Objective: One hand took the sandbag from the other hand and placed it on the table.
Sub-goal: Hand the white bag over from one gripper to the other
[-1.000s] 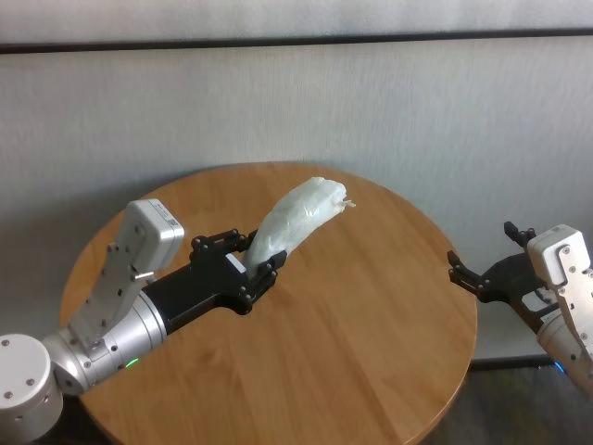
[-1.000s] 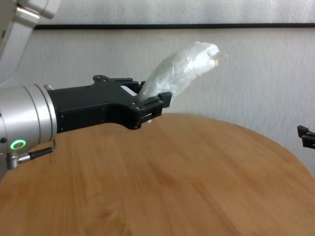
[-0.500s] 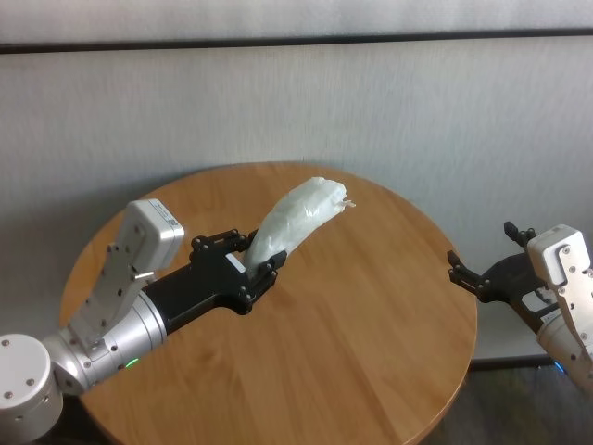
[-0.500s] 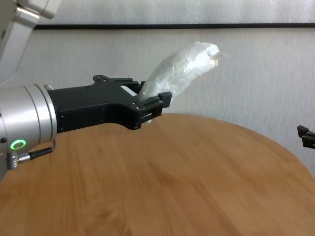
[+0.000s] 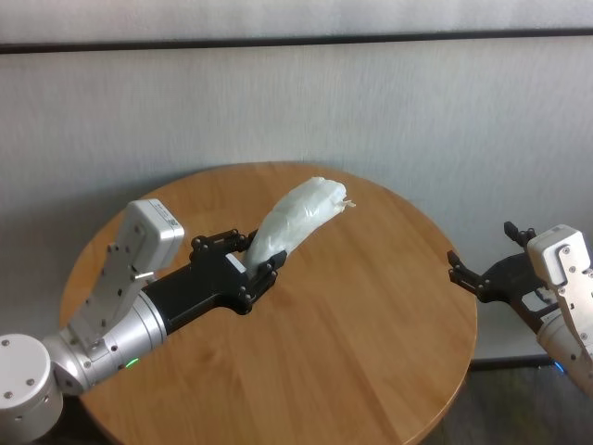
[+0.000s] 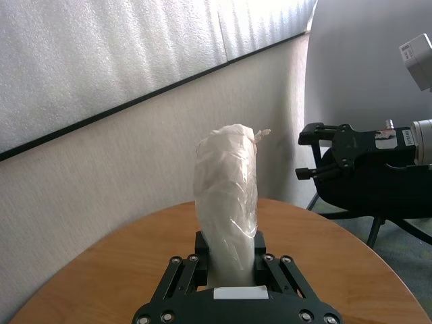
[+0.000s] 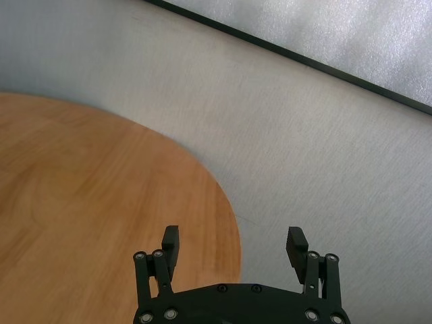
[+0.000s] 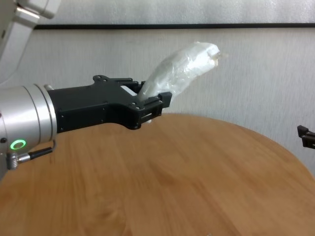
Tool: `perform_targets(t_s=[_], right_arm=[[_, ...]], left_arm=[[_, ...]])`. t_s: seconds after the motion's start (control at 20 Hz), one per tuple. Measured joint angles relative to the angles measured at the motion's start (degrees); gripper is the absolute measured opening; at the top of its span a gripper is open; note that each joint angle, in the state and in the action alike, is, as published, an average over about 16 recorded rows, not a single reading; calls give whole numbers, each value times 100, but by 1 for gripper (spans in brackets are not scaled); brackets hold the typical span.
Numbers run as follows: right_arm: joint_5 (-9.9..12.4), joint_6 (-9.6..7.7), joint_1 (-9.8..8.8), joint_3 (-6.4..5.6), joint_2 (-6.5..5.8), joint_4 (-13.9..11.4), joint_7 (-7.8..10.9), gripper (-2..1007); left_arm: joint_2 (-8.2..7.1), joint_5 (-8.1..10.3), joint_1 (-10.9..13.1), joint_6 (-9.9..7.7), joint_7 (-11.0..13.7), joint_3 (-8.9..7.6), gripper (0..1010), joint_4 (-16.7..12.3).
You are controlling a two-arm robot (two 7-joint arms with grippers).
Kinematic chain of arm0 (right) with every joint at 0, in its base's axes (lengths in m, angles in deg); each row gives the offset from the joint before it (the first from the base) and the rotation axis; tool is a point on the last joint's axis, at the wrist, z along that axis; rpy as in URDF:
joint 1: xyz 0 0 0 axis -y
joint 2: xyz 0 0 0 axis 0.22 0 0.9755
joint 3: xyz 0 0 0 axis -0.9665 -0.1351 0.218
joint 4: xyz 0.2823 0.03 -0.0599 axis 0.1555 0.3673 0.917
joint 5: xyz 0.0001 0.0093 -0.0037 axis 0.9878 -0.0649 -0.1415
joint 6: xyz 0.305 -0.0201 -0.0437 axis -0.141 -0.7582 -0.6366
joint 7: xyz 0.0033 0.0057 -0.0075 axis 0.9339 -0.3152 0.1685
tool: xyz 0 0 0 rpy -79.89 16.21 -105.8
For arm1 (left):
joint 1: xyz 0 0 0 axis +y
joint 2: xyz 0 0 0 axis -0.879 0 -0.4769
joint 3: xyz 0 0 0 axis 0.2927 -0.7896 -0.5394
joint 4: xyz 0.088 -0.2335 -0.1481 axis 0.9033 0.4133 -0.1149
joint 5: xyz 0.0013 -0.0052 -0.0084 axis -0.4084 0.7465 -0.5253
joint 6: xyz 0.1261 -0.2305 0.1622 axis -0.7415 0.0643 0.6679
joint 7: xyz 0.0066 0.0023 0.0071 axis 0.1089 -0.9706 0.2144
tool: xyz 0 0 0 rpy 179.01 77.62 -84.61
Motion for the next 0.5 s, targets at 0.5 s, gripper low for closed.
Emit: perform_targets(t_s=[0.5], right_arm=[[-2,35,-20,-46,9,-10,2,1001]], left_arm=[[0,0,0,0,0,0,385,0]])
